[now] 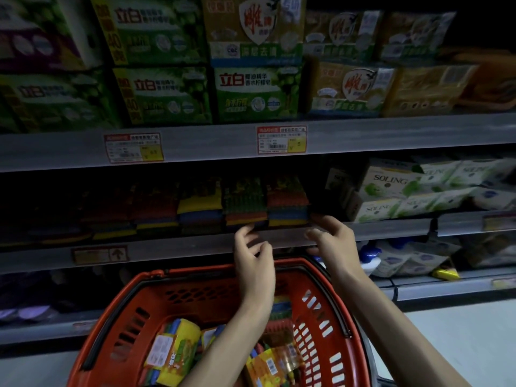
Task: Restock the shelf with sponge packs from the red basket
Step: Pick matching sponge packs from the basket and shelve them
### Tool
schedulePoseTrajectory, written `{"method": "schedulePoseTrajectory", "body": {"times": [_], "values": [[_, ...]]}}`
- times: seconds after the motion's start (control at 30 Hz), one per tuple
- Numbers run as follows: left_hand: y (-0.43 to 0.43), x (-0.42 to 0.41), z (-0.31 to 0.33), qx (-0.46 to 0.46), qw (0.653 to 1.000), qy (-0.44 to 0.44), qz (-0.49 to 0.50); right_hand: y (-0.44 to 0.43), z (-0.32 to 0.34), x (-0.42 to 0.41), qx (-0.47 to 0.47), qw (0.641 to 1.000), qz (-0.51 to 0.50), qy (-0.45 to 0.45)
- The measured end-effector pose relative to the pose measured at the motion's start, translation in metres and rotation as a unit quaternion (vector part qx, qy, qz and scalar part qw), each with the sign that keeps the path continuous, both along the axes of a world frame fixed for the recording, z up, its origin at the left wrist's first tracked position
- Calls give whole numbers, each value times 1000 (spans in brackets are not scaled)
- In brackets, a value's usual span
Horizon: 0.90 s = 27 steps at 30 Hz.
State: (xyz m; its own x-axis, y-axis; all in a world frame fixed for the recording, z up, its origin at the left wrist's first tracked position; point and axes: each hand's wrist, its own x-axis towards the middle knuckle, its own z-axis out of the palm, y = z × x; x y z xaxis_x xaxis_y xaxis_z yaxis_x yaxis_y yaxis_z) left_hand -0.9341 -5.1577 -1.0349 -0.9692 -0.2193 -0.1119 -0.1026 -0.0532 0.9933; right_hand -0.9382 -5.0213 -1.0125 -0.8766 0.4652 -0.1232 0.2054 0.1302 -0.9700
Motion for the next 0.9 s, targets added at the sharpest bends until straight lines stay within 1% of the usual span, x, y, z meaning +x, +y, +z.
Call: {"method": "schedulePoseTrajectory", "body": {"times": [0.13,0.23,0.7,0.9], "values": [[-8,-4,-2,3,1000,-5,29,-3,2,3,46,999,4,-6],[-12,-8,-1,8,999,-13,40,-6,4,5,63,998,9,-6],[-15,-9,3,12,999,-32,26,-11,6,7,139,990,23,-3],[-13,-5,3,6,1000,-20,21,-5,3,5,173,984,29,-13]]}}
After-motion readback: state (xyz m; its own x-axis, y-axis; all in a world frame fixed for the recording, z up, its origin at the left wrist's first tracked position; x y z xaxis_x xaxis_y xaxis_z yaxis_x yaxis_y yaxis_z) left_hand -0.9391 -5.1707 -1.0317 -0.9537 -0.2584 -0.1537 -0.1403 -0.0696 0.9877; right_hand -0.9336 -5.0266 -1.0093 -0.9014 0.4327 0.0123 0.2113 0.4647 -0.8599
